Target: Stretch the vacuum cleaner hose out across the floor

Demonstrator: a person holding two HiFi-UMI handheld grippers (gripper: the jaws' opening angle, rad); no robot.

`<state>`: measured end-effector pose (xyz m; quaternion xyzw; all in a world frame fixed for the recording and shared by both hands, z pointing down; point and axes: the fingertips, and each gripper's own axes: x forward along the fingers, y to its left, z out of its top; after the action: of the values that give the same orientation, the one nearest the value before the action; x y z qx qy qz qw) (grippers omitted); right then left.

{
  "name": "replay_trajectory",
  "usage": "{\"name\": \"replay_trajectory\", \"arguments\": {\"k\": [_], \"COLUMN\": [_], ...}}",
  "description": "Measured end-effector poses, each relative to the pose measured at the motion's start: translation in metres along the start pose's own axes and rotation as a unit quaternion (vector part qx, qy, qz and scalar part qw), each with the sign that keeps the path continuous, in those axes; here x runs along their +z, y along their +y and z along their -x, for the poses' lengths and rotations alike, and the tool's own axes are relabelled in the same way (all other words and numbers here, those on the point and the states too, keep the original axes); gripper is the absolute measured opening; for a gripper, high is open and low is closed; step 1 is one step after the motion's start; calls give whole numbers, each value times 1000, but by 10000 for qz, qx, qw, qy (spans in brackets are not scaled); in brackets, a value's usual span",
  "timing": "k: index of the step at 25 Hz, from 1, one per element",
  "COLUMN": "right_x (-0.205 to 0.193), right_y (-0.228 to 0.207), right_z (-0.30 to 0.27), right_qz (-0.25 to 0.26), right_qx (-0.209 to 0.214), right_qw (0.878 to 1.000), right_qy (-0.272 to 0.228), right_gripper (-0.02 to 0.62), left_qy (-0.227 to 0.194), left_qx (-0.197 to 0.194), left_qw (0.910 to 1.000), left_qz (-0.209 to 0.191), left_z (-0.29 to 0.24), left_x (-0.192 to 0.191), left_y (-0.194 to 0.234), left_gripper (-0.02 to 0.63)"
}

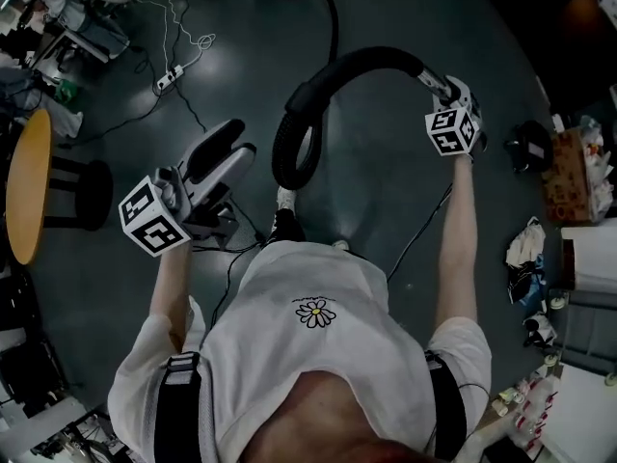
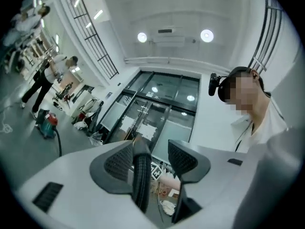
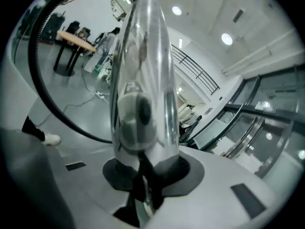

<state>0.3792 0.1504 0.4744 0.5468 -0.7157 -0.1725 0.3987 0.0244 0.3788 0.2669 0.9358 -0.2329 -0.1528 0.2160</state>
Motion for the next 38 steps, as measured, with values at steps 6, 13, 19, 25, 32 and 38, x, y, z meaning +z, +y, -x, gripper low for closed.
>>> {"name": "replay_trajectory", "arguments": {"k": [6, 13, 19, 25, 32, 38], "right_x": [73, 169, 222, 262, 290, 305], "right_y": [-62, -106, -96, -47, -8, 23], "right_z": [62, 131, 180, 211, 215, 204], "right_qz": [2091, 4031, 4616, 4878, 5098, 5142], "right_qx": [-1312, -2021, -2024, -2033, -1842, -1372], "right_qw": [9666, 8766, 8119, 7526, 7093, 6995], "right_qy": [-696, -1680, -2947, -3928, -4505, -4770], "right_gripper": [108, 109, 109, 109, 110, 121], "left_qy": [478, 2167, 2754, 2533, 2440, 1455], "left_qx": [-1057, -1634, -3205, -4556, -4921, -5407], "left_qw": [9919, 9538, 9041, 8164, 7971, 7493], "left_qz": [-512, -1285, 634, 2483, 2508, 3535], "left_z": [-45, -180, -235, -200, -186, -178], "left_x": [42, -24, -43, -39, -59, -36], "left_y": [-5, -13, -74, -92, -92, -126], "left_gripper": [213, 213, 215, 225, 261, 197]}}
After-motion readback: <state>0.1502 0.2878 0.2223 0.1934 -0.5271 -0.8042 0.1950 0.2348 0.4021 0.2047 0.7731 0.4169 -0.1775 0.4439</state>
